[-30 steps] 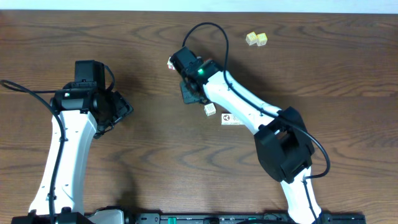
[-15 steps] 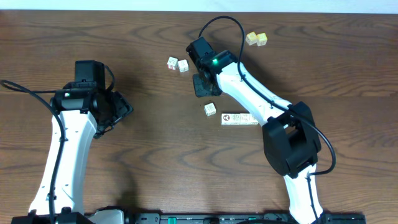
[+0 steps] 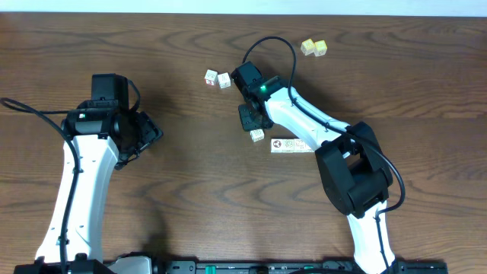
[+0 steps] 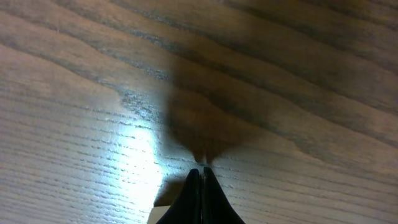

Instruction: Lift 5 blocks

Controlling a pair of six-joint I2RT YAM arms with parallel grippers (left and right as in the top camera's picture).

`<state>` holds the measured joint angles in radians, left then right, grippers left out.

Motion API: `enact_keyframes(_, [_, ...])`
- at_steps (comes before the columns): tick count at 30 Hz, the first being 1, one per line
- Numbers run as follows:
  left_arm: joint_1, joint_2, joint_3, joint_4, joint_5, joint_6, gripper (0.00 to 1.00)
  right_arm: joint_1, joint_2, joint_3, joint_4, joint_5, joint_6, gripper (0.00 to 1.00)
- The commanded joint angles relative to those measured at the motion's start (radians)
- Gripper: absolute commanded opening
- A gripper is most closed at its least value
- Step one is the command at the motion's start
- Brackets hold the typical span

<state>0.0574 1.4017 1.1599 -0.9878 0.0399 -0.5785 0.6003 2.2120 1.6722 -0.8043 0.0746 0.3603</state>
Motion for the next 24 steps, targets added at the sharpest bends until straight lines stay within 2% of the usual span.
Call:
enact_keyframes(1, [0.004, -0.01, 0.018, -0.003, -0.005, 0.006, 0.78, 0.008, 0.003, -0.006, -0.01, -0.005, -0.055, 0.01])
enact_keyframes(13, [0.004, -0.01, 0.018, -0.003, -0.006, 0.006, 0.78, 0.007, 0.002, -0.001, -0.118, 0.01, -0.115, 0.01])
enact_keyframes(20, [0.004, -0.01, 0.018, -0.003, -0.006, 0.006, 0.78, 0.008, 0.002, 0.096, -0.191, 0.001, -0.115, 0.01])
enact_keyframes(24, [0.004, -0.01, 0.018, -0.003, -0.006, 0.006, 0.78, 0.013, 0.002, 0.127, -0.173, -0.047, -0.115, 0.01])
